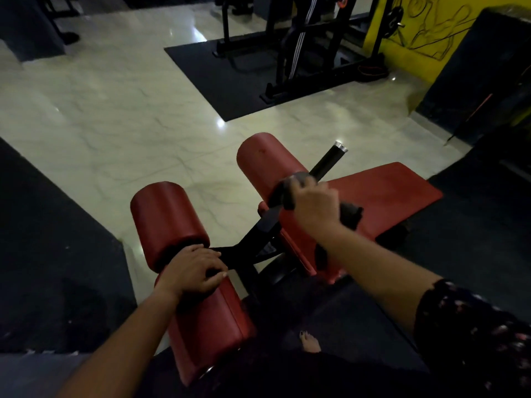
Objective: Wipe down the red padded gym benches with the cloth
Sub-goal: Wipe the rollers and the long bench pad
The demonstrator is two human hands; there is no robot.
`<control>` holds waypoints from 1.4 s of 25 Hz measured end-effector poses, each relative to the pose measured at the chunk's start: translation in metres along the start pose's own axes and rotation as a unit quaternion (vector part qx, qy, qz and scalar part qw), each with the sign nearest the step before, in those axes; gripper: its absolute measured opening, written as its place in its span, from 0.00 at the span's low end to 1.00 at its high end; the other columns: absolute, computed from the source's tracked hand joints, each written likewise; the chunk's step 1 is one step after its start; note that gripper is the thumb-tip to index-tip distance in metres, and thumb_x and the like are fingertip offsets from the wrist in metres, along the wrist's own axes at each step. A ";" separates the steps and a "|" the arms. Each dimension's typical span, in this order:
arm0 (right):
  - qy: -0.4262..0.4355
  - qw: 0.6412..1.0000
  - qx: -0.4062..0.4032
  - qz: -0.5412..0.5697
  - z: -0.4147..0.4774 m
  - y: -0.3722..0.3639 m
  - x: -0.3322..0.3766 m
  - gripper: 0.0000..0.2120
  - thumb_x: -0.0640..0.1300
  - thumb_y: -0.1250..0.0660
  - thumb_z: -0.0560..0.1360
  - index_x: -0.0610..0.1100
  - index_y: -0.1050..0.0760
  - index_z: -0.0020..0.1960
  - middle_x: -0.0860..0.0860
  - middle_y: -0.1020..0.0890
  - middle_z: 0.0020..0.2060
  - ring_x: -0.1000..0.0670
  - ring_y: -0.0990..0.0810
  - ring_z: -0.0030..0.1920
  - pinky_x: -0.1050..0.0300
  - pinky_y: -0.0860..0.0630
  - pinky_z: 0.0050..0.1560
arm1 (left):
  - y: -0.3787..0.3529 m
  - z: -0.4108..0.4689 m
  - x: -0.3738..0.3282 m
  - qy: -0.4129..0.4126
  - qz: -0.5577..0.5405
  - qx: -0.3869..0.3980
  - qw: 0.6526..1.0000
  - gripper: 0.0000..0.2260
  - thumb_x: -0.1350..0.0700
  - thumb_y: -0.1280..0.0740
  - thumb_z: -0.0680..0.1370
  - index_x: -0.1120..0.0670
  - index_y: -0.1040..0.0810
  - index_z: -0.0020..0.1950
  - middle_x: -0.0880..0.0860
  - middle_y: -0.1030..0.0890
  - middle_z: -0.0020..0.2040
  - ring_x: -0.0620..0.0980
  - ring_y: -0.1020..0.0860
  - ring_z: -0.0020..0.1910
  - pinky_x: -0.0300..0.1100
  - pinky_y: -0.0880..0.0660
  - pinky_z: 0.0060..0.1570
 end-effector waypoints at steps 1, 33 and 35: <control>0.053 0.996 0.007 -0.065 -0.006 0.000 0.034 0.23 0.41 0.42 0.76 0.51 0.29 0.69 0.42 0.20 0.56 0.40 0.20 0.45 0.50 0.25 0.40 | -0.001 0.000 0.002 0.020 0.007 0.002 1.000 0.18 0.41 0.43 0.73 0.43 0.15 0.46 0.41 0.15 0.49 0.47 0.19 0.59 0.54 0.29 0.61; -0.232 0.854 -0.162 0.437 -0.222 -0.070 -0.055 0.49 0.33 0.26 0.68 0.56 0.50 0.78 0.40 0.42 0.75 0.36 0.37 0.69 0.44 0.30 0.63 | -0.004 0.077 -0.130 0.081 -0.015 0.015 0.996 0.39 0.29 0.63 0.71 0.42 0.55 0.80 0.49 0.59 0.81 0.51 0.61 0.79 0.58 0.63 0.74; -0.207 0.882 -0.157 0.393 -0.227 -0.073 -0.047 0.49 0.34 0.25 0.68 0.58 0.47 0.77 0.45 0.43 0.75 0.39 0.37 0.67 0.42 0.27 0.60 | -0.008 0.101 -0.144 0.073 -0.051 0.001 0.996 0.37 0.30 0.60 0.73 0.44 0.53 0.81 0.49 0.56 0.81 0.52 0.59 0.80 0.58 0.60 0.75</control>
Point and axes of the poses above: each hand's wrist, its own z-axis towards the middle knuckle, its own y-axis out of the back of the hand, x = y × z, the point moved 10 cm from there along z, towards the middle knuckle
